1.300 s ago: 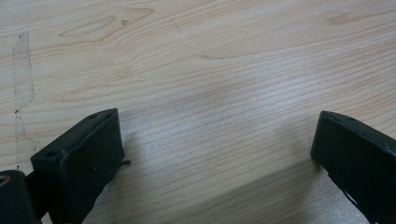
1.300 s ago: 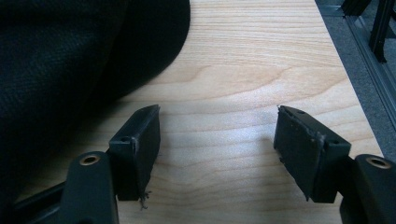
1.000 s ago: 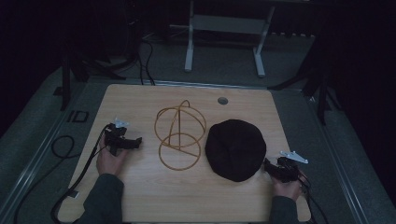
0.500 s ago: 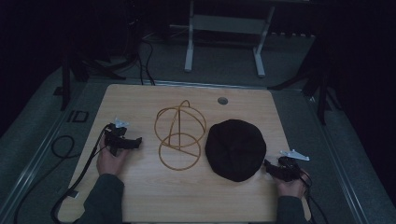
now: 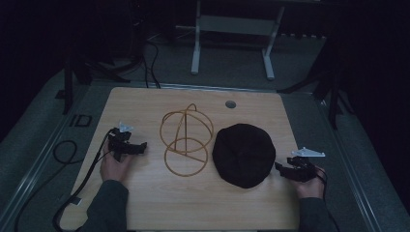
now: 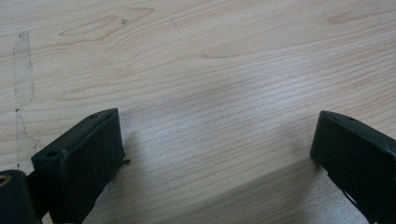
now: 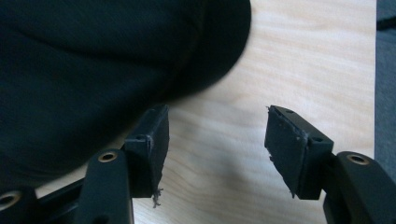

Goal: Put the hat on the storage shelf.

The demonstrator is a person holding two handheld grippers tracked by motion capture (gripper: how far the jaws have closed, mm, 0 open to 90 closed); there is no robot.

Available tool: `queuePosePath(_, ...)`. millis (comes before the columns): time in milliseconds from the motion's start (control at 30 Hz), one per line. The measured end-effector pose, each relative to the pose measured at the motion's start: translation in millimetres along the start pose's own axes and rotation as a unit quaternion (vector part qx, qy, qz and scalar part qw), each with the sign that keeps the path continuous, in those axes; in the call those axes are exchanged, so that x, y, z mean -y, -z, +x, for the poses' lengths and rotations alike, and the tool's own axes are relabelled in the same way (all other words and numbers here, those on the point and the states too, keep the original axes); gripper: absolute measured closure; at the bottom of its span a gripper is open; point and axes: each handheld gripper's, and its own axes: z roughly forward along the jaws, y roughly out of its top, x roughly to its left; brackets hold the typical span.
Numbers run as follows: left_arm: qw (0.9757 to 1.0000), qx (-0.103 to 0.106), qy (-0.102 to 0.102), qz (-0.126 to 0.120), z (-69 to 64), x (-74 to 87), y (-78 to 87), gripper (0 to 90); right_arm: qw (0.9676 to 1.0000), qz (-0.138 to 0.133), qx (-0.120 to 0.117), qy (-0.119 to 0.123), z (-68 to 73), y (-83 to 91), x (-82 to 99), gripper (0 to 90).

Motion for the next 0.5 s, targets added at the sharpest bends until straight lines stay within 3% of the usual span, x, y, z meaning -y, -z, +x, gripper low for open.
queuePosePath(233,1.0000,0.000,0.000,0.001,0.0,-0.1,0.0,2.2,0.9990,-0.013,-0.023,0.035,3.3,11.5,-19.0,41.2)
queuePosePath(500,1.0000,0.000,0.000,0.001,0.1,-0.2,0.0,2.2,0.9973,-0.021,-0.043,0.055,8.0,15.2,-42.3,41.9)
